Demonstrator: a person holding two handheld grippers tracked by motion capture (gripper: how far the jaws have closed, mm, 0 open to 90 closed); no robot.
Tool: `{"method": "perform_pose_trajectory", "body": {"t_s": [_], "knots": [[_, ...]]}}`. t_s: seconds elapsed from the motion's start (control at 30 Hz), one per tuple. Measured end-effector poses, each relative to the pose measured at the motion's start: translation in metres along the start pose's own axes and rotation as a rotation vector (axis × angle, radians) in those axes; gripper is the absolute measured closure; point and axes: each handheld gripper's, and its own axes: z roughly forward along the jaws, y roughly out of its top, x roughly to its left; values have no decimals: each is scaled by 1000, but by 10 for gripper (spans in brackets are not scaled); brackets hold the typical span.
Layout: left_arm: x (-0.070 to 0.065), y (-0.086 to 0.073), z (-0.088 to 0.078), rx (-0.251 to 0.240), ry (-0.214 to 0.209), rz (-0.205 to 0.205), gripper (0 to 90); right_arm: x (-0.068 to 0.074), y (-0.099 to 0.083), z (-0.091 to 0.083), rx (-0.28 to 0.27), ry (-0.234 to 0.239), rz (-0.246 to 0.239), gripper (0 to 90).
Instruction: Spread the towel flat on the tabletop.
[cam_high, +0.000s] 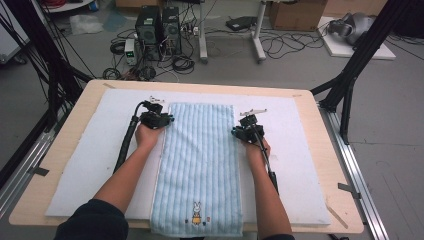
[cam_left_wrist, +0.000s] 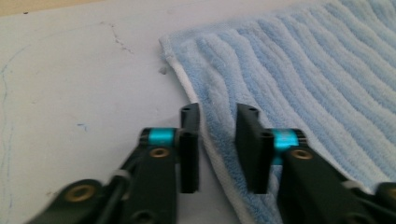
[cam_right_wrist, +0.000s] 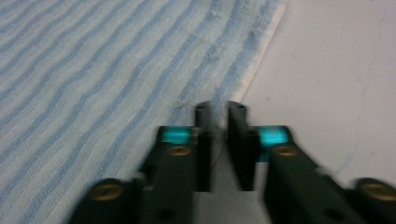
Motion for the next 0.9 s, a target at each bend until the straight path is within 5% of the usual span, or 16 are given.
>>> {"method": "perform_pose_trajectory", "body": {"t_s": [0.13, 0.27, 0.33, 0.43, 0.57, 0.9], "knots": [[-1, 1, 4, -21, 50, -1, 870, 2, 5, 5, 2, -54, -25, 877], [6, 1, 4, -40, 68, -68, 787, -3, 8, 10, -30, -74, 17, 852], [11, 0, 1, -36, 39, -100, 584, -5, 5, 10, -49, -54, 38, 790], [13, -7, -7, -29, -5, -81, 530, -6, 0, 4, -66, -22, 45, 729], [12, -18, -22, -42, -66, -93, 531, -5, -7, -9, -73, -2, 34, 697], [-2, -47, -64, -31, -195, -27, 604, 9, -42, -58, -69, 90, -39, 661]]}}
